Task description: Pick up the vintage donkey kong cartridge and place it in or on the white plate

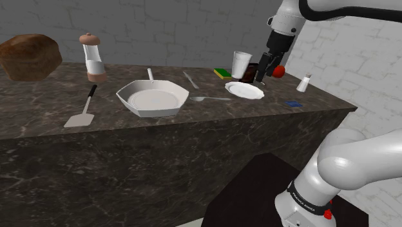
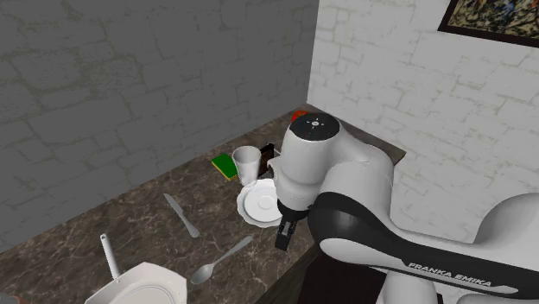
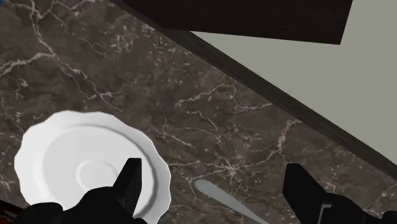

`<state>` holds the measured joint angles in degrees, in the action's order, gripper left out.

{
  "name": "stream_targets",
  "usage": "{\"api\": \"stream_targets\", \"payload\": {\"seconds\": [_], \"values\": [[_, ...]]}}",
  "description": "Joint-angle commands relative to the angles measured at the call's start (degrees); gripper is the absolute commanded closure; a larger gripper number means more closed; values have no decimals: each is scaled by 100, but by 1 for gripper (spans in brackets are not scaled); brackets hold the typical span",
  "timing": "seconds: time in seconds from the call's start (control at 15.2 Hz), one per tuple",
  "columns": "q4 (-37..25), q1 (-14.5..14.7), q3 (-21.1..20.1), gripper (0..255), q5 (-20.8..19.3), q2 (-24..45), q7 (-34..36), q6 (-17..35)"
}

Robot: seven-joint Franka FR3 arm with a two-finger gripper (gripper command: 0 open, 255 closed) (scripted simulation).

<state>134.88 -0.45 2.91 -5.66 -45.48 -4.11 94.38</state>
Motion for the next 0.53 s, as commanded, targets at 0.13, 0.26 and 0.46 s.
{"api": "stream_targets", "payload": {"seconds": [0.13,0.26,0.46], "values": [[-124,-11,318,0,-158,155,-477,33],[-286,-9,632,0,-297,351,-952,72],[-603,22,1095,0,-461,719,-1662,134]]}}
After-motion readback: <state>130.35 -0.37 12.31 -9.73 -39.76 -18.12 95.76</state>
